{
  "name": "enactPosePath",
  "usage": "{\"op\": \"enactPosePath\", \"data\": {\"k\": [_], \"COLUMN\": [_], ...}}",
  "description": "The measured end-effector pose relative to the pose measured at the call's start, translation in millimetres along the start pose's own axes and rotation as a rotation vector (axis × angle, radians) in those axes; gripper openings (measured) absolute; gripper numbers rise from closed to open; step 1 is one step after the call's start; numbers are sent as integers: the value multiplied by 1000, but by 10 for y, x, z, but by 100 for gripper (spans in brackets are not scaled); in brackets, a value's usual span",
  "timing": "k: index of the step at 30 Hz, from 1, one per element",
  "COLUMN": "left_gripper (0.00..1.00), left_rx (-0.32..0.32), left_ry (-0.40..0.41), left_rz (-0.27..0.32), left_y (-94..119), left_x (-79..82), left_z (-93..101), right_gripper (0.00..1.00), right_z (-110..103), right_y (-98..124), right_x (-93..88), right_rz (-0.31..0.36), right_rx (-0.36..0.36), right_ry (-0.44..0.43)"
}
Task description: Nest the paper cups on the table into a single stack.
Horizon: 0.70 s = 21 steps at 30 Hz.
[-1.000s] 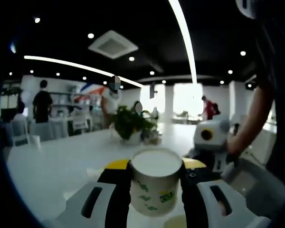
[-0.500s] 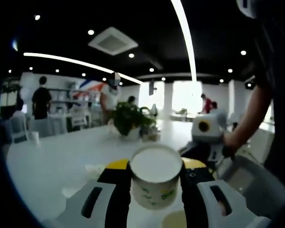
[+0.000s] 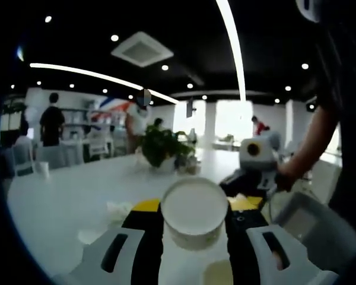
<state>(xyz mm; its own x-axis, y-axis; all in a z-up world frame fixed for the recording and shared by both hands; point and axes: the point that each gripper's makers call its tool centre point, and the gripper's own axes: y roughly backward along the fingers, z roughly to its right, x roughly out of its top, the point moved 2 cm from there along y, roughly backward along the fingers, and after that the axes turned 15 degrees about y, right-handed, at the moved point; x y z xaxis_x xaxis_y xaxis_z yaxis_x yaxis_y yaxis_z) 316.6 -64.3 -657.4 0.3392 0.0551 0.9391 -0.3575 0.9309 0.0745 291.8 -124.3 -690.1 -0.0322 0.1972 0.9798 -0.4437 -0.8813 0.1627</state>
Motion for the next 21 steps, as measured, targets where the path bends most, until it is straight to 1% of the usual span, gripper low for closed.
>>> {"op": "enactPosePath", "data": {"k": [3, 7, 9, 11, 15, 21], "left_gripper": [39, 39, 39, 39, 39, 39], "left_rx": [2, -2, 0, 0, -4, -3], "left_ry": [0, 2, 4, -1, -4, -8], "left_rz": [-8, -1, -2, -4, -8, -7], "left_y": [7, 13, 17, 26, 27, 36], "left_x": [-15, -9, -13, -16, -20, -17], "left_z": [-2, 11, 8, 10, 25, 32], "right_gripper": [23, 23, 21, 20, 16, 15], "right_z": [-11, -20, -3, 14, 31, 22], "right_y": [11, -7, -6, 7, 21, 25], "right_x": [31, 54, 67, 105, 116, 130], "right_rz": [13, 18, 25, 49, 53, 55], "right_rx": [13, 16, 6, -1, -4, 1], "right_ry": [3, -8, -6, -32, -35, -30]}}
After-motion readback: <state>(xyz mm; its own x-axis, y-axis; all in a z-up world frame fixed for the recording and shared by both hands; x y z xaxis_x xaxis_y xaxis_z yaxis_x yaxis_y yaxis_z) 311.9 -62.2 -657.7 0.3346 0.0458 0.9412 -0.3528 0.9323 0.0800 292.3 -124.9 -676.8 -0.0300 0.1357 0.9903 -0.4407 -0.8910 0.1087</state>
